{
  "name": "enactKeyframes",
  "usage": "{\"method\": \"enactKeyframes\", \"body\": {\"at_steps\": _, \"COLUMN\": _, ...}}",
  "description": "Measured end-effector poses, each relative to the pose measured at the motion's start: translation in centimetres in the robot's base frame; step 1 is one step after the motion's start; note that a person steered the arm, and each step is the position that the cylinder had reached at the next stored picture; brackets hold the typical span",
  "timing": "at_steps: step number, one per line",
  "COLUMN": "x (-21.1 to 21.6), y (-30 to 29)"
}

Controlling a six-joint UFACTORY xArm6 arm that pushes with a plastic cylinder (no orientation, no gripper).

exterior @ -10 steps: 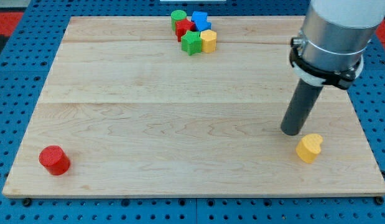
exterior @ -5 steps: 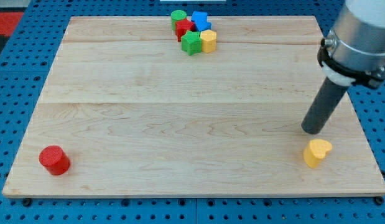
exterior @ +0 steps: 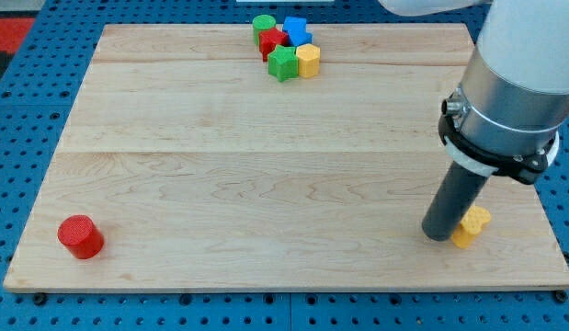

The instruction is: Push the yellow heart to the bottom right

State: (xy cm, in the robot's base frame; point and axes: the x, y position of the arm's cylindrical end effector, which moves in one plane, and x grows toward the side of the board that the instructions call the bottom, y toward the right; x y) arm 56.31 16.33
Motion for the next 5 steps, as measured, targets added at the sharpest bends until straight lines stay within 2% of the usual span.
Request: {"method": "enactKeyframes", "body": {"at_steps": 5, "x": 0.3, "y": 2.8}}
